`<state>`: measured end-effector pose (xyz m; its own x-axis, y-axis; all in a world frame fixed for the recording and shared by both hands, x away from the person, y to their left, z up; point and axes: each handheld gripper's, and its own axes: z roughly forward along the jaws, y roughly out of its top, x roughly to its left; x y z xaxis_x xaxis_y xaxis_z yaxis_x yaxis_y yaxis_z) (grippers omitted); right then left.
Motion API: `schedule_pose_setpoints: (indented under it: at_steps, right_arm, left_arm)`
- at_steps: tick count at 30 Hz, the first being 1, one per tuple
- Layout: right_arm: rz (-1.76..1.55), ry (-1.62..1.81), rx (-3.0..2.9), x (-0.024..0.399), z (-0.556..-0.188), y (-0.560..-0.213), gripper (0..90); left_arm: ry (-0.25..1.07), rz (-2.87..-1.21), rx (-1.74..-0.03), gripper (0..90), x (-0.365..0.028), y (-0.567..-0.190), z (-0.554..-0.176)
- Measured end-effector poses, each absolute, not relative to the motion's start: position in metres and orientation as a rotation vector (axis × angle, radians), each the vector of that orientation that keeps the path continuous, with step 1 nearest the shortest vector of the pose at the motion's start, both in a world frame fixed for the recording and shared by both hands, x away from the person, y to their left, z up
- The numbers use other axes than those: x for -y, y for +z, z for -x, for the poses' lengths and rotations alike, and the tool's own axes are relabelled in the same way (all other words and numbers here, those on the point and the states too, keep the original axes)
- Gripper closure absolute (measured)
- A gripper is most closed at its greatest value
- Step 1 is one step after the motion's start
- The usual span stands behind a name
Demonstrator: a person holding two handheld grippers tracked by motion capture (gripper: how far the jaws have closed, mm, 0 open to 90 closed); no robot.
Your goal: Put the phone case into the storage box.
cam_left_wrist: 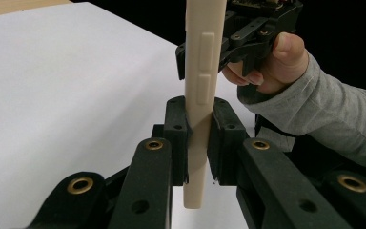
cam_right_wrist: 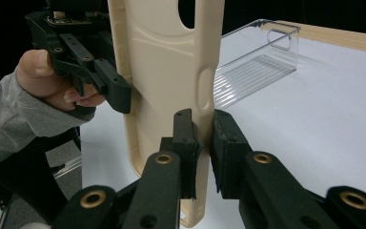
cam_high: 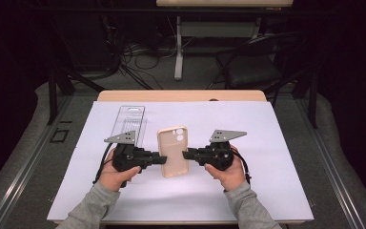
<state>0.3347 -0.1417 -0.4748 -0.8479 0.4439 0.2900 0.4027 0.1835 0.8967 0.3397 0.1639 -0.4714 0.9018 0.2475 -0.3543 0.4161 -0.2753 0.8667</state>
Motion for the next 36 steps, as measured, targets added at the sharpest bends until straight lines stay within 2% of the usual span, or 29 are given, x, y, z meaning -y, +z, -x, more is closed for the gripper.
schedule_pose_setpoints:
  at_steps: [26, 36]
  right_arm:
    - [-0.87, 1.802, -2.365, 0.142, -0.3338, -0.4747, 82.0]
    - [-0.903, 1.794, -2.338, 0.1443, -0.3341, -0.4743, 81.9]
  left_arm:
    - [-0.17, -1.849, -0.505, 79.2, -0.1636, -0.4719, -0.339]
    - [-0.156, -1.846, -0.542, 64.1, -0.1633, -0.473, -0.3398]
